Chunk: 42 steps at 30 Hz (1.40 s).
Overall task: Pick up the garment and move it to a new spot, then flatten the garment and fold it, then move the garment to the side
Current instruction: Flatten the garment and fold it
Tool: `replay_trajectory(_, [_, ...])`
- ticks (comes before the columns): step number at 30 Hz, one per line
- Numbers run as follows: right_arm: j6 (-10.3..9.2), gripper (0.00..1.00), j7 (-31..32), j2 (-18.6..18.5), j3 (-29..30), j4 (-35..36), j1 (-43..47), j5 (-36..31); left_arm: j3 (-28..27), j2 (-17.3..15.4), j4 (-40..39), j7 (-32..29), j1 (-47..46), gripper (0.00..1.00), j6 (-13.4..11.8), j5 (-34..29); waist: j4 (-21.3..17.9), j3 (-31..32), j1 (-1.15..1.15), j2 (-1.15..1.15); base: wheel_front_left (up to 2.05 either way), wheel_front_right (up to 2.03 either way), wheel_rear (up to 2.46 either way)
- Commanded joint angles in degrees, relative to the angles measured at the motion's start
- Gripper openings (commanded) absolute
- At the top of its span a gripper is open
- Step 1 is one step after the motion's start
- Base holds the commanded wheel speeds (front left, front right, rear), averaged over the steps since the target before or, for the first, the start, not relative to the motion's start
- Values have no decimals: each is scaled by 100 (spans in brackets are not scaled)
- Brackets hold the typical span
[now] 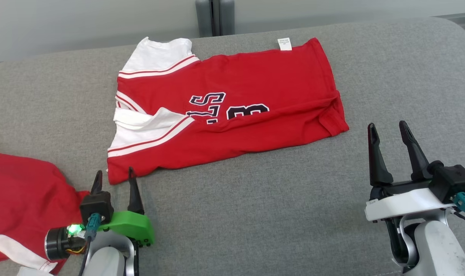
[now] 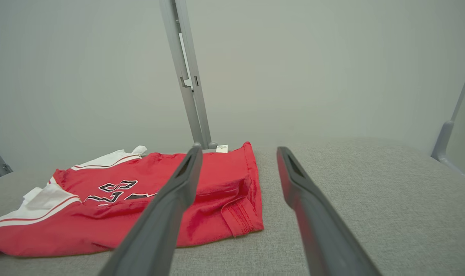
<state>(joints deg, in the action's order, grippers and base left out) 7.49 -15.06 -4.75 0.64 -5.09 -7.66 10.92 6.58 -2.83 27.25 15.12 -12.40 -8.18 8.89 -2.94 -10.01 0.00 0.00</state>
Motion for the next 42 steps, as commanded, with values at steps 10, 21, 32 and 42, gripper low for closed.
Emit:
replay_trajectory(10, [1, 100, -16, 37, 14, -28, -212, 96, -230, -253, 1633, 2, -902, 100, -183, -152, -225, -322, 0, 0, 0, 0, 0])
replay_trajectory(21, [1, 100, -16, 94, 115, -253, -312, 24, -24, -234, 2282, -14, -1422, 0, 84, -212, -131, -438, 0, 0, 0, 0, 0])
replay_trajectory(32, [1, 100, 162, 145, 586, -2262, -1244, -187, 434, -63, 485, 2, -1002, 0, 249, -412, 488, -481, 0, 0, 0, 0, 0])
replay_trajectory(42, [-2, 100, 223, -135, 575, -3770, -2193, -1426, 918, -18, -13, 2, -896, 0, 329, -301, 903, -639, 0, 0, 0, 0, 0])
